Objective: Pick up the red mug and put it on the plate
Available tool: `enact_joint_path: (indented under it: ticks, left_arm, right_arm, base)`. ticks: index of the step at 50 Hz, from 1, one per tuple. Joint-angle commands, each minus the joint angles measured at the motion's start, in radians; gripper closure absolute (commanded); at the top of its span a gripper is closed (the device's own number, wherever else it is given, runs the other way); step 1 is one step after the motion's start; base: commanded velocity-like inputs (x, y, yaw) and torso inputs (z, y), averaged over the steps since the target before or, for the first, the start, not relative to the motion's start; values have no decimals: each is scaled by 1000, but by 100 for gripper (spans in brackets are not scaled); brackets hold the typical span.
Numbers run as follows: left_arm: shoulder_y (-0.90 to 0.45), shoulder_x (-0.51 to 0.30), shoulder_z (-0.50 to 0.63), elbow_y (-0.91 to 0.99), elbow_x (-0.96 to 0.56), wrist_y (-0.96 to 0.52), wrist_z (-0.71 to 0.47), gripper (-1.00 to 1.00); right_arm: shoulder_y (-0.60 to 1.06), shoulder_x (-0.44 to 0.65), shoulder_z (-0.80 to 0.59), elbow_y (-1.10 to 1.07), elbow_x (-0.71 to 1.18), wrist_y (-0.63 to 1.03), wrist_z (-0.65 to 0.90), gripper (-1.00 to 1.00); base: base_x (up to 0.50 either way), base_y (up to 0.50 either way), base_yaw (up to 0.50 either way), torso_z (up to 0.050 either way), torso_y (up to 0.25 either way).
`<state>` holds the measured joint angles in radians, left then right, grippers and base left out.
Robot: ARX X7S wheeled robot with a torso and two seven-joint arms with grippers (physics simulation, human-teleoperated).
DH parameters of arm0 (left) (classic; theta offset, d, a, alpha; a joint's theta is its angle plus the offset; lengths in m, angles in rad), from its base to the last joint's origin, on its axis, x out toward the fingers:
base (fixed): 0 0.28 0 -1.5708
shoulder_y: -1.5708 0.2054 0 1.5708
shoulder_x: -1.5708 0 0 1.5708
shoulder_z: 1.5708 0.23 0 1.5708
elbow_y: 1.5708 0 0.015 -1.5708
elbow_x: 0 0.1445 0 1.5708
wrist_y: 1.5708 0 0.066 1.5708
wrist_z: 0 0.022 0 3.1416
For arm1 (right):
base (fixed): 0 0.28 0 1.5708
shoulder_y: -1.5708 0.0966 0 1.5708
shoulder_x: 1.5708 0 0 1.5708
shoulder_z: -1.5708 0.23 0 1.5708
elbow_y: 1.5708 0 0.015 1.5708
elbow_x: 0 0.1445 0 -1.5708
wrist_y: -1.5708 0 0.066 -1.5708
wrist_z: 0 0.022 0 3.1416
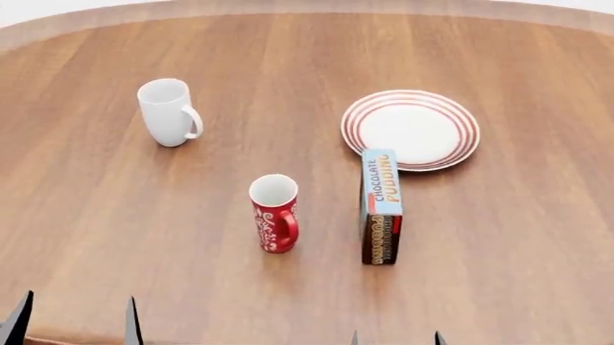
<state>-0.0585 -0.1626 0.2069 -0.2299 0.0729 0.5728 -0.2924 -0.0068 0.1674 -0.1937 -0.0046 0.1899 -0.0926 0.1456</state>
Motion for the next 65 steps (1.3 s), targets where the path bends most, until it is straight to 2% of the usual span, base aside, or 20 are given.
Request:
enact_joint_path:
  ticks: [1, 42, 65]
  left_arm:
    - [-1, -6, 8, 0, -3, 0, -7, -100]
    - [-5, -23, 33, 2, -11, -4, -31, -100]
    - [-8, -32, 46, 0, -17, -1, -42, -100]
  right_arm:
    - [-2, 6, -7, -6, 6, -1, 8, -100]
    - [2, 22, -27, -1, 28, -16, 25, -100]
    - [6, 29, -34, 7, 40, -23, 37, -100]
  base:
    - [4, 199, 0, 0, 0]
    - [7, 193, 0, 0, 0]
    - [20, 12, 0, 0, 0]
